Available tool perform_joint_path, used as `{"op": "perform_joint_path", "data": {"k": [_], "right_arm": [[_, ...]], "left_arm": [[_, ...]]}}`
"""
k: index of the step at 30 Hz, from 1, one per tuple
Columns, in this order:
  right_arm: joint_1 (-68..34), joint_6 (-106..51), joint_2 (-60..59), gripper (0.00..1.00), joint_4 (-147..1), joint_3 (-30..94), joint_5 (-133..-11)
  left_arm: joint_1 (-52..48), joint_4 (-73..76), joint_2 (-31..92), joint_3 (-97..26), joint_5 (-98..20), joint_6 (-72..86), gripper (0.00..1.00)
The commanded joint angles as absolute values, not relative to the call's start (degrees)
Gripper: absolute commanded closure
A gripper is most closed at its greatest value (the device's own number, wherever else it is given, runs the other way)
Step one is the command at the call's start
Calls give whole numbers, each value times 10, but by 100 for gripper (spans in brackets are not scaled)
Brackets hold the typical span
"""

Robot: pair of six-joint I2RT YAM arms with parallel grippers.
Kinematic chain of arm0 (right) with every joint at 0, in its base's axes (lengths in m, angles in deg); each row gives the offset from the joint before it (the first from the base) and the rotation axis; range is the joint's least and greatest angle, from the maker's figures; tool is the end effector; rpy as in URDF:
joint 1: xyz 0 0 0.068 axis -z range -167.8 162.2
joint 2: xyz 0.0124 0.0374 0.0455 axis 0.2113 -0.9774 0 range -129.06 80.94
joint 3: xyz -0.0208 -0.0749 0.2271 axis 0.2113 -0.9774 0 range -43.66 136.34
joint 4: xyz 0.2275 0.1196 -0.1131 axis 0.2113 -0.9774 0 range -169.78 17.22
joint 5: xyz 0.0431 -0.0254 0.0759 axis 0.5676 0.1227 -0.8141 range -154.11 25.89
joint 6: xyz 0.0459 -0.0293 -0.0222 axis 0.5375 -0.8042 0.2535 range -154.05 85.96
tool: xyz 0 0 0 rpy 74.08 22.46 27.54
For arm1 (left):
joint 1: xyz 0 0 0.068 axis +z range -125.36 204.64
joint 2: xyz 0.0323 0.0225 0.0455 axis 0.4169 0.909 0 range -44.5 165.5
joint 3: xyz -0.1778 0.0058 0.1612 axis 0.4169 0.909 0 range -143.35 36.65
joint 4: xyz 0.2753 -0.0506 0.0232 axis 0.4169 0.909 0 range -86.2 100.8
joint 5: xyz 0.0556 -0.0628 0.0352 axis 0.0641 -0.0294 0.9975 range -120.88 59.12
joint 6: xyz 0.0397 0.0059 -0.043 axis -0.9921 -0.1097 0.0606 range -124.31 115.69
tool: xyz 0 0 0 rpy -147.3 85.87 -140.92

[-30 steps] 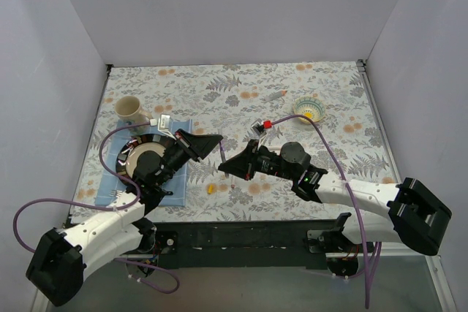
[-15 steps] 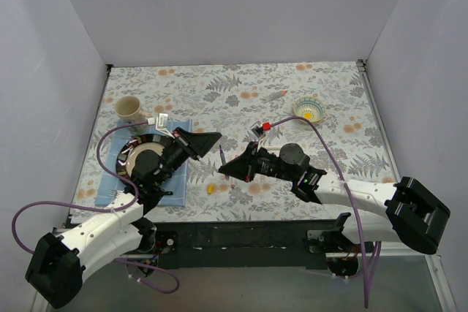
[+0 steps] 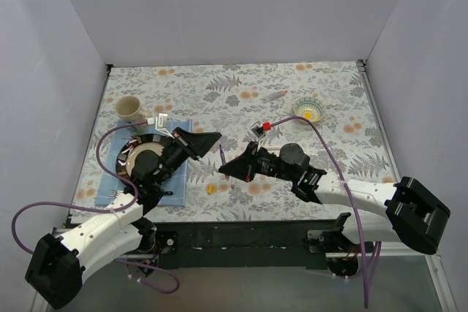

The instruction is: Insert the pens into the pen caps

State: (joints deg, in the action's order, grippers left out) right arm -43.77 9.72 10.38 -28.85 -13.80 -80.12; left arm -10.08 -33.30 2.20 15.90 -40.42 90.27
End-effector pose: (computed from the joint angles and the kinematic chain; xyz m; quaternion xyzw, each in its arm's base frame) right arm 0.1575 0.2542 0.2091 -0.1729 0.6656 0.6119 0.3907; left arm 0.1943 -0.1432 0.2411 -0.2601 0.5805 -0.7183 0.2819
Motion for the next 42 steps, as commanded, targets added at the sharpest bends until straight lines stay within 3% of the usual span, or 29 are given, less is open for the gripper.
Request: {"op": "perform_joint_path", "data": {"k": [1, 42], "right_arm": [[-440, 97, 104, 99, -258, -119, -798], [-440, 96, 104, 99, -268, -97, -786]], "left_arm": [[-103, -343, 16, 159, -413, 892, 100], [-104, -380, 28, 206, -420, 867, 100]]}}
